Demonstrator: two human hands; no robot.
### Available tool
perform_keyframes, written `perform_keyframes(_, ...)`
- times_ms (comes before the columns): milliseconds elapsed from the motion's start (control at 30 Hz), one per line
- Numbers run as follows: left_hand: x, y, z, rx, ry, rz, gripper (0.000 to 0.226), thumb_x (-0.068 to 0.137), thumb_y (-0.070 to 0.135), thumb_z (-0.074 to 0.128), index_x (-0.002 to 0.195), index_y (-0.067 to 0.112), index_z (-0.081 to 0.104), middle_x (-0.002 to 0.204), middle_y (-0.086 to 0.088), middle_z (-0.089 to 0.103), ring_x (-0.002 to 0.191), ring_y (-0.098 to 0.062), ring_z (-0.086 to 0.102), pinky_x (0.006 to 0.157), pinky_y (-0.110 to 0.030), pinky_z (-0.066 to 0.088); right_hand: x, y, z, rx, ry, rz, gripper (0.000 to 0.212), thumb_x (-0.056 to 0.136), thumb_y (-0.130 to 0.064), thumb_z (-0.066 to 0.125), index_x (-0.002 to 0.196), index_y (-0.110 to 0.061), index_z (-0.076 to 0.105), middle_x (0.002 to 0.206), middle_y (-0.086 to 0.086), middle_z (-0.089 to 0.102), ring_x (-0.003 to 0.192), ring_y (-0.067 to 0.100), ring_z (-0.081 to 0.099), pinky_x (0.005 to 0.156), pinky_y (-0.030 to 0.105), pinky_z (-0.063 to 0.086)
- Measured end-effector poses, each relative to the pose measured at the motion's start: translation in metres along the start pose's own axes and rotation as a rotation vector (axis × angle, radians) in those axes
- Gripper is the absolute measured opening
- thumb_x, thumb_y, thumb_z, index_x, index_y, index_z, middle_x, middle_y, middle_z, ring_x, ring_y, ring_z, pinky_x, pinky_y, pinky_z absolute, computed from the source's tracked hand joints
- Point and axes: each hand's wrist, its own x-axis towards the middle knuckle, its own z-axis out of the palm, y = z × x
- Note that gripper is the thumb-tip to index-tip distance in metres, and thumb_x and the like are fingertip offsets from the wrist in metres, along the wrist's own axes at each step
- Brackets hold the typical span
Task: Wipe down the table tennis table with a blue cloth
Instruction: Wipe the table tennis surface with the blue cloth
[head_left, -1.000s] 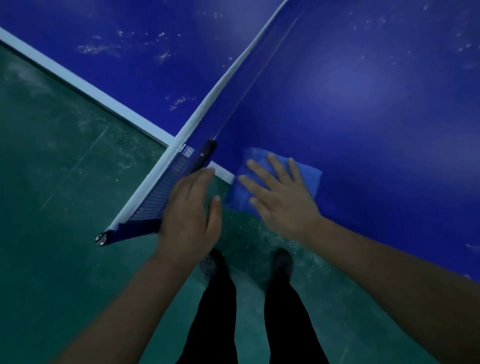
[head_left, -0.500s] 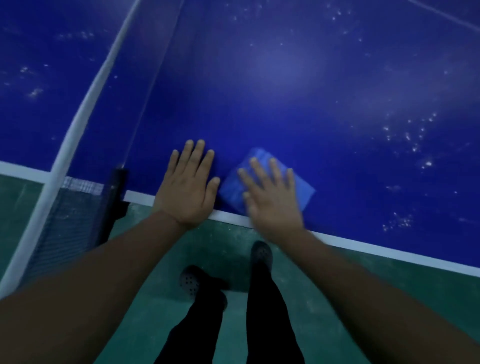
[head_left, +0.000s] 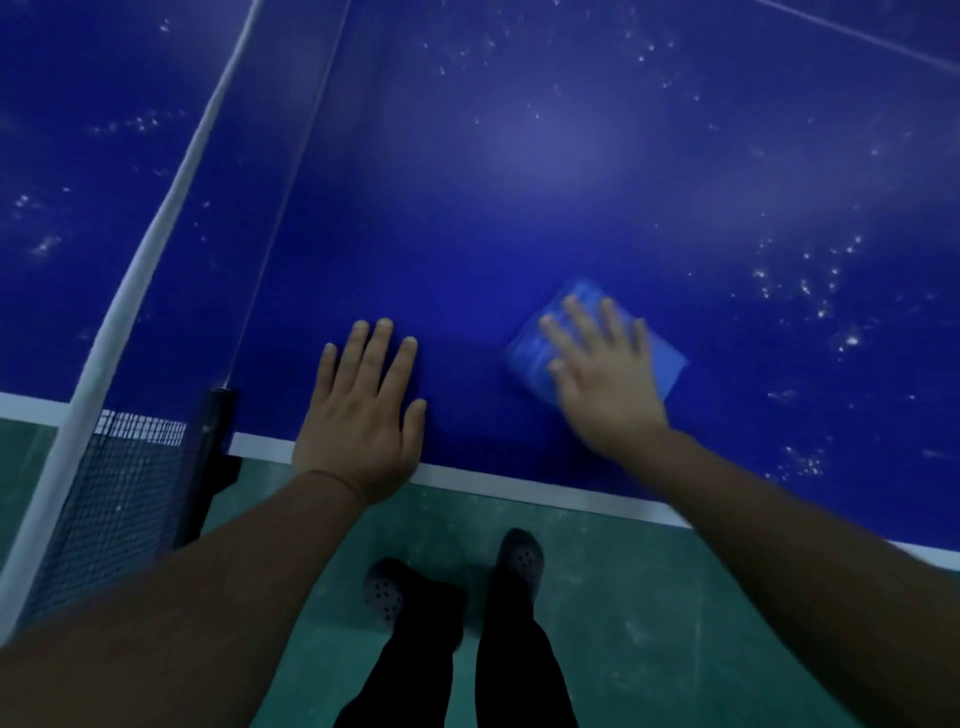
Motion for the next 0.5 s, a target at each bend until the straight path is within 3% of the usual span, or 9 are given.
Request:
perform_keyframes(100, 0.001, 0.0, 0.001, 0.008, -0.001, -0.006, 0.066, 0.098, 0.048, 0.019, 0.157, 0.018, 0.017, 0.166, -0.009, 0.007, 0.153, -0.025, -0.001, 0.123, -0.05, 0.004, 0.035, 0.039, -0.011, 0.16, 0.021, 0.522, 0.054, 0.105, -0.046, 0.017, 0.158, -0.035, 0.016, 0.167, -0.006, 0.004, 0.153, 0.028, -0.002, 0.12, 0.06, 0.003)
perform_keyframes(167, 0.001, 0.001, 0.0, 0.01, -0.008, -0.011, 0.067, 0.098, 0.049, 0.018, 0.158, 0.019, 0.015, 0.166, -0.008, 0.007, 0.153, -0.025, -0.002, 0.123, -0.05, 0.003, 0.048, 0.016, -0.009, 0.203, 0.06, 0.637, 0.055, 0.104, -0.046, 0.018, 0.158, -0.036, 0.014, 0.167, -0.007, 0.002, 0.153, 0.029, -0.003, 0.119, 0.061, 0.001)
perform_keyframes(233, 0.001, 0.002, -0.001, 0.012, -0.023, -0.014, 0.067, 0.097, 0.049, 0.016, 0.158, 0.02, 0.013, 0.166, -0.008, 0.005, 0.153, -0.024, -0.004, 0.123, -0.05, 0.002, 0.046, -0.025, -0.003, 0.138, 0.071, 0.395, 0.054, 0.103, -0.045, 0.022, 0.157, -0.036, 0.02, 0.166, -0.005, 0.01, 0.153, 0.032, 0.005, 0.119, 0.061, 0.004)
perform_keyframes(300, 0.001, 0.002, -0.003, 0.013, -0.027, -0.022, 0.068, 0.096, 0.05, 0.014, 0.158, 0.02, 0.014, 0.166, -0.007, 0.005, 0.153, -0.024, -0.005, 0.122, -0.051, 0.002, 0.03, -0.055, 0.005, 0.062, 0.046, -0.045, 0.053, 0.103, -0.046, 0.023, 0.154, -0.034, 0.029, 0.164, -0.003, 0.021, 0.152, 0.033, 0.013, 0.118, 0.062, 0.008)
perform_keyframes(367, 0.001, 0.003, -0.003, 0.015, -0.027, -0.031, 0.068, 0.096, 0.051, 0.013, 0.158, 0.022, 0.013, 0.166, -0.005, 0.003, 0.153, -0.023, -0.007, 0.122, -0.05, 0.001, 0.034, -0.043, 0.002, 0.033, 0.014, -0.315, 0.052, 0.103, -0.047, 0.024, 0.151, -0.034, 0.036, 0.162, -0.003, 0.027, 0.15, 0.033, 0.018, 0.118, 0.063, 0.011)
perform_keyframes(433, 0.001, 0.002, -0.001, 0.012, -0.026, -0.039, 0.067, 0.097, 0.052, 0.013, 0.158, 0.024, 0.009, 0.166, -0.003, 0.001, 0.152, -0.021, -0.01, 0.122, -0.049, -0.001, 0.063, -0.004, -0.004, 0.003, 0.023, -0.269, 0.052, 0.102, -0.044, 0.026, 0.151, -0.032, 0.038, 0.162, -0.001, 0.028, 0.149, 0.034, 0.02, 0.116, 0.065, 0.016)
perform_keyframes(500, 0.001, 0.001, 0.0, 0.022, -0.018, -0.044, 0.065, 0.099, 0.052, 0.015, 0.157, 0.025, 0.009, 0.166, -0.002, 0.002, 0.153, -0.021, -0.008, 0.122, -0.049, 0.0, 0.102, 0.037, -0.013, 0.021, 0.01, 0.05, 0.052, 0.104, -0.043, 0.024, 0.155, -0.035, 0.027, 0.165, -0.004, 0.017, 0.152, 0.031, 0.01, 0.117, 0.064, 0.011)
